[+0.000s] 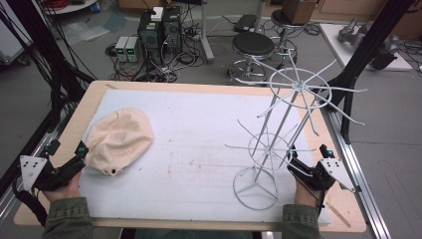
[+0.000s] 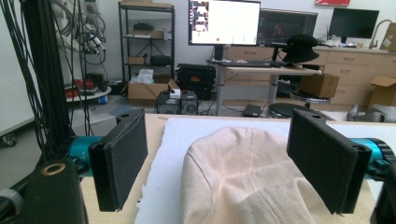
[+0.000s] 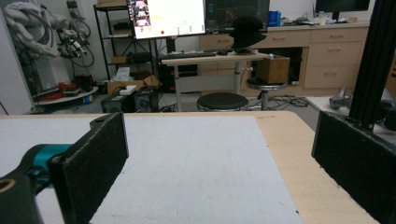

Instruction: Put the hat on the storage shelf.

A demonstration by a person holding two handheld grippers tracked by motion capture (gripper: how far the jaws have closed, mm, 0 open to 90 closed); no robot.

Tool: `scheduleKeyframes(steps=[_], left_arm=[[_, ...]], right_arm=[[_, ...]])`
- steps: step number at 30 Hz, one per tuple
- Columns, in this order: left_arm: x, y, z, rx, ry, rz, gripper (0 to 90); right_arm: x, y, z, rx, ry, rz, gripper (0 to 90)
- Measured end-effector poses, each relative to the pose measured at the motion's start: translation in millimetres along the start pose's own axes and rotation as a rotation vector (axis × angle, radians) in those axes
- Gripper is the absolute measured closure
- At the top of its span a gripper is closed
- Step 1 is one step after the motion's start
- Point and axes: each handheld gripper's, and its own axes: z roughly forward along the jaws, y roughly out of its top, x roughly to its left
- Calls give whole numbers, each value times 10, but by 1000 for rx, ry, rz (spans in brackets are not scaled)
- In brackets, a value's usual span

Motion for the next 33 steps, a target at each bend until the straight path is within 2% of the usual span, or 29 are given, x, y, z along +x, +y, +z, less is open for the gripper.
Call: scheduleKeyframes(steps=[6, 19, 27, 33], left_arm=[[23, -5, -6, 4, -1, -19, 208], [12, -8, 9, 5, -10, -15, 208], [14, -6, 19, 4, -11, -15, 208], [4, 0, 43, 7, -26, -18, 205]], right_arm=[[18, -2, 2, 6, 9, 4, 29], [4, -8, 11, 15, 13, 13, 29], [-20, -15, 10, 14, 8, 40, 29], [-22, -20, 21, 17, 9, 42, 29]])
